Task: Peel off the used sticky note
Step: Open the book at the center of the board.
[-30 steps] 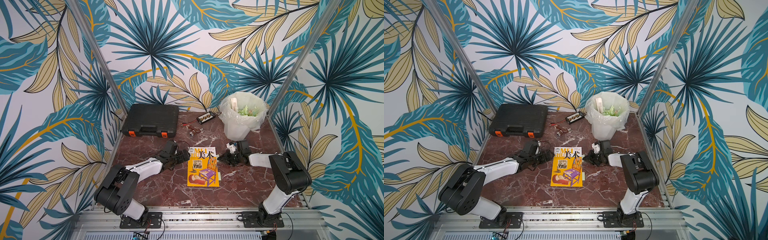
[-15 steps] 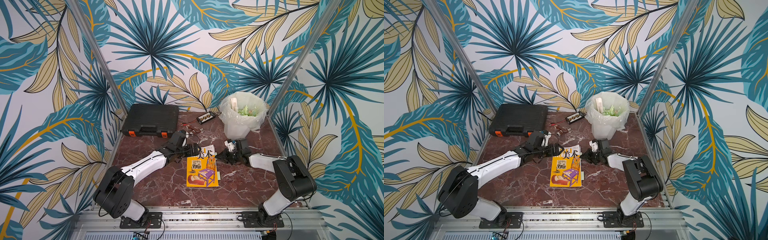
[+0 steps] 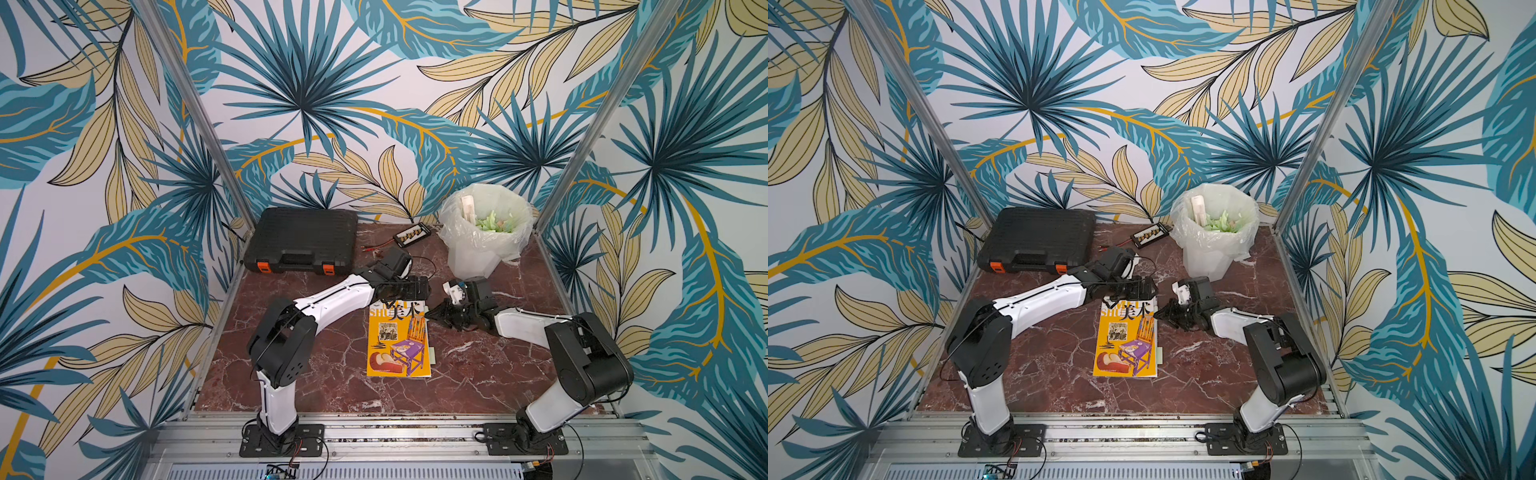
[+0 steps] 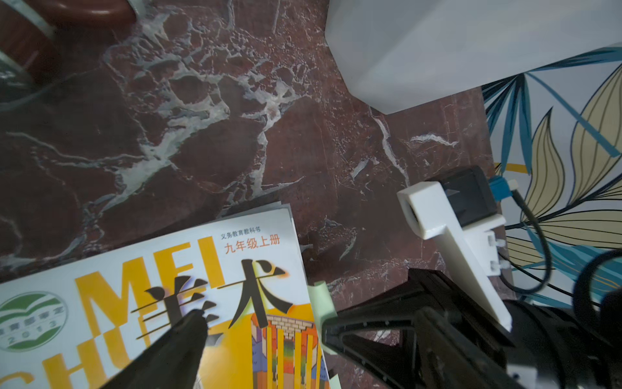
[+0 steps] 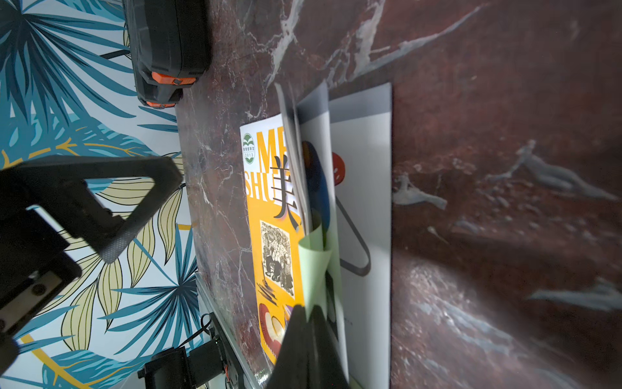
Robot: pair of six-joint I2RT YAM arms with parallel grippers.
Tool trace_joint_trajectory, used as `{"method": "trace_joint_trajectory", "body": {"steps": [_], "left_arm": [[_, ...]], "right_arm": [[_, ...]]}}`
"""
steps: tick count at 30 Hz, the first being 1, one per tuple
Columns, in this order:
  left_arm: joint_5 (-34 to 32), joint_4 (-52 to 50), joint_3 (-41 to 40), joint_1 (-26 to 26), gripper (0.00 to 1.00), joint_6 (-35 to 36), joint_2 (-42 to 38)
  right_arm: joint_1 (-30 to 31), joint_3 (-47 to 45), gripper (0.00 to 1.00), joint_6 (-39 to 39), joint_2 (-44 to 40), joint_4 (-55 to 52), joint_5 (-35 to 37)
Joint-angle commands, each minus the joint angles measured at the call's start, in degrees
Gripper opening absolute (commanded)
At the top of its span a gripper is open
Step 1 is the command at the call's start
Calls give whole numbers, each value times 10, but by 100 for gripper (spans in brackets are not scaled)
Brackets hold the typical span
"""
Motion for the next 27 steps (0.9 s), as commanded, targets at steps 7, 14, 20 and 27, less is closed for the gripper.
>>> {"method": "trace_joint_trajectory", "body": {"steps": [7, 14, 20, 27], "left_arm": [[-124, -140, 86, -20, 100, 25, 42], [-159, -185, 131, -22, 100, 32, 75], [-167, -209, 171, -28, 100, 39, 105], [-170, -227, 194, -33, 98, 45, 127]], "right_arm": [[13, 5, 0, 8, -8, 20, -4], [18, 4, 0, 10, -7, 25, -3], [19, 2, 0, 12, -7, 27, -2], [21, 1, 0, 11, -7, 29, 0]]}}
